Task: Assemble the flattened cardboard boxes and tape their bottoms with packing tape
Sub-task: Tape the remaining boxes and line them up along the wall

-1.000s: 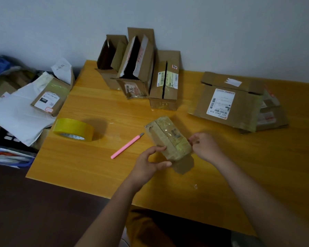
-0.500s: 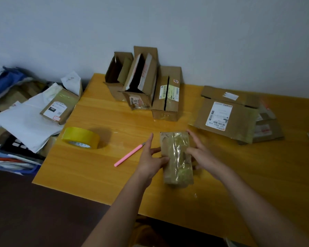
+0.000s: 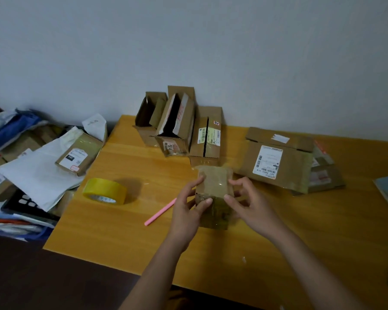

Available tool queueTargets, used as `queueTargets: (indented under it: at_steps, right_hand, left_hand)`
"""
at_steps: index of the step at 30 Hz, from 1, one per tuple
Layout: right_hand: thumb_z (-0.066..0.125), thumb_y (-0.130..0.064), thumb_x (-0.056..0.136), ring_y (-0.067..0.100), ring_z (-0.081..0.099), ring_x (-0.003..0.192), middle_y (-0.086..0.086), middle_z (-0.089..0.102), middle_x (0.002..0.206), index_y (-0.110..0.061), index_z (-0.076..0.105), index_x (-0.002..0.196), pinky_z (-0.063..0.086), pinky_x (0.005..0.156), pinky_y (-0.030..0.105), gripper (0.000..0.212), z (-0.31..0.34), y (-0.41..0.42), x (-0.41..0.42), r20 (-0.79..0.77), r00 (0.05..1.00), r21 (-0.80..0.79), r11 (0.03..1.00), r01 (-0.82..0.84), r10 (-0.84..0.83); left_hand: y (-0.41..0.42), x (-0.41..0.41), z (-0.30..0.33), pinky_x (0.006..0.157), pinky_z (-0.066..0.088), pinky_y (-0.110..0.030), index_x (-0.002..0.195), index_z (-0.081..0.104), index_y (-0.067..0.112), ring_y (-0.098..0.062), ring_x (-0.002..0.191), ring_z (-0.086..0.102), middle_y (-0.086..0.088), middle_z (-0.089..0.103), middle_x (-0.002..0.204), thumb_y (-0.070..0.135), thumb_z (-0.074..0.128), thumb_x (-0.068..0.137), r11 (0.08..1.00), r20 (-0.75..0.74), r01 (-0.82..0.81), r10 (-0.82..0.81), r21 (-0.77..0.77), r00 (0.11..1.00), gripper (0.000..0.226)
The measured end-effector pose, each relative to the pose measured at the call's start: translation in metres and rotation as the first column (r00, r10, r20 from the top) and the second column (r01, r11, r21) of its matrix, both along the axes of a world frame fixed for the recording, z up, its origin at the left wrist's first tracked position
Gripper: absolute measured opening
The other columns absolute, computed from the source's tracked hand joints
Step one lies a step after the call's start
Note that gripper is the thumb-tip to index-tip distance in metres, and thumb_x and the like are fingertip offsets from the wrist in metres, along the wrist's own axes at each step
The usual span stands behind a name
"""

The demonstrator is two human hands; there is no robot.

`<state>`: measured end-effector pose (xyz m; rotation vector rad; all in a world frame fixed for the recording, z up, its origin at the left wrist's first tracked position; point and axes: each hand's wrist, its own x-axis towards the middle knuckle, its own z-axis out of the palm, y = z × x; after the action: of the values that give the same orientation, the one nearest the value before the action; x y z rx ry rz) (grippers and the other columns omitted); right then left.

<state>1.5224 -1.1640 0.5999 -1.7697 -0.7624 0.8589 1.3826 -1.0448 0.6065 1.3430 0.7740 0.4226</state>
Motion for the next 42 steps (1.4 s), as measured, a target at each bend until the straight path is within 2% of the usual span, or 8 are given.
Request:
queueTargets:
  at_steps: [4,12,17,22,26,32,35,42]
  right_hand:
    - [0.065,-0.056,0.079,0.014,0.070,0.086,-0.002,0.067,0.104,-0.040,0.051,0.107,0.061,0.071,0.045,0.036,-0.005,-0.003,-0.002,-0.040,0.998,-0.030,0.998,0.047,-0.049]
    - [0.070,-0.034,0.088,0.011,0.072,0.077,-0.002,0.075,0.082,-0.044,0.054,0.107,0.060,0.074,0.042,0.026,-0.004,-0.002,-0.008,-0.009,1.000,-0.095,0.995,0.011,-0.012]
    - [0.072,-0.018,0.087,0.026,0.073,0.087,0.012,0.075,0.093,-0.024,0.046,0.109,0.058,0.086,0.046,0.035,-0.007,-0.003,-0.008,-0.297,0.955,-0.105,0.993,-0.056,0.023]
    - [0.058,-0.005,0.095,0.028,0.072,0.077,0.027,0.067,0.093,-0.005,0.039,0.109,0.061,0.070,0.033,0.023,-0.027,0.000,-0.014,-0.479,0.862,-0.293,0.956,0.021,-0.166]
    - [0.064,-0.018,0.092,0.021,0.067,0.082,0.007,0.066,0.097,-0.013,0.044,0.110,0.057,0.079,0.043,0.027,-0.053,-0.004,0.002,-0.008,0.996,-0.526,0.847,0.074,-0.092]
    - [0.069,-0.024,0.084,0.026,0.015,0.143,-0.008,0.010,0.156,-0.040,0.014,0.151,0.029,0.114,0.048,0.088,-0.047,0.009,0.031,0.320,0.942,-0.472,0.880,0.061,0.106]
    - [0.064,-0.028,0.092,0.016,0.009,0.145,-0.019,0.001,0.160,-0.046,0.023,0.150,0.022,0.116,0.044,0.073,-0.049,0.019,0.042,0.259,0.933,-0.434,0.893,-0.120,0.251]
    - [0.060,-0.031,0.095,0.019,0.068,0.078,0.006,0.071,0.092,-0.010,0.070,0.092,0.060,0.070,0.041,0.024,-0.059,0.023,0.036,0.230,0.971,-0.342,0.929,0.143,-0.065]
  left_hand:
    - [0.004,-0.001,-0.002,0.097,0.053,-0.040,0.131,0.054,0.046,-0.015,0.123,0.054,0.008,0.052,0.138,0.017,0.062,0.092,0.997,0.002,0.071,-0.071,0.027,0.997,0.049]
    - [0.009,0.006,-0.007,0.091,0.055,-0.039,0.127,0.062,0.037,-0.013,0.112,0.062,0.002,0.061,0.126,0.009,0.062,0.092,0.997,-0.019,0.056,-0.055,0.053,0.998,0.045]
    - [0.013,0.006,-0.007,0.073,0.055,-0.020,0.116,0.066,0.025,-0.010,0.099,0.067,0.003,0.070,0.107,0.008,0.063,0.091,0.997,-0.042,0.012,-0.009,0.080,0.999,0.029]
    - [0.021,0.012,-0.023,0.103,0.046,-0.031,0.124,0.062,0.030,-0.014,0.126,0.051,0.005,0.057,0.133,0.008,0.060,0.093,0.926,-0.255,0.245,-0.173,0.287,0.951,0.037]
    - [0.021,0.002,-0.049,0.115,0.022,-0.055,0.145,0.031,0.041,-0.037,0.143,0.016,-0.009,0.013,0.155,0.038,0.065,0.090,0.872,-0.708,0.330,0.027,0.363,0.706,0.065]
    - [0.012,0.000,-0.063,0.103,0.043,-0.036,0.140,0.040,0.036,-0.030,0.128,0.041,-0.011,0.022,0.145,0.013,0.056,0.097,0.917,-0.536,0.295,-0.112,0.269,0.837,0.051]
    - [0.016,0.007,-0.064,0.105,0.045,-0.035,0.137,0.044,0.032,-0.026,0.127,0.042,-0.007,0.030,0.143,0.002,0.054,0.095,0.879,-0.501,0.342,-0.143,0.333,0.854,0.053]
    - [0.039,0.013,-0.056,0.083,0.048,-0.028,0.133,0.043,0.021,-0.020,0.117,0.052,-0.009,0.046,0.131,0.022,0.074,0.085,0.928,-0.294,-0.361,0.372,0.092,0.880,0.057]
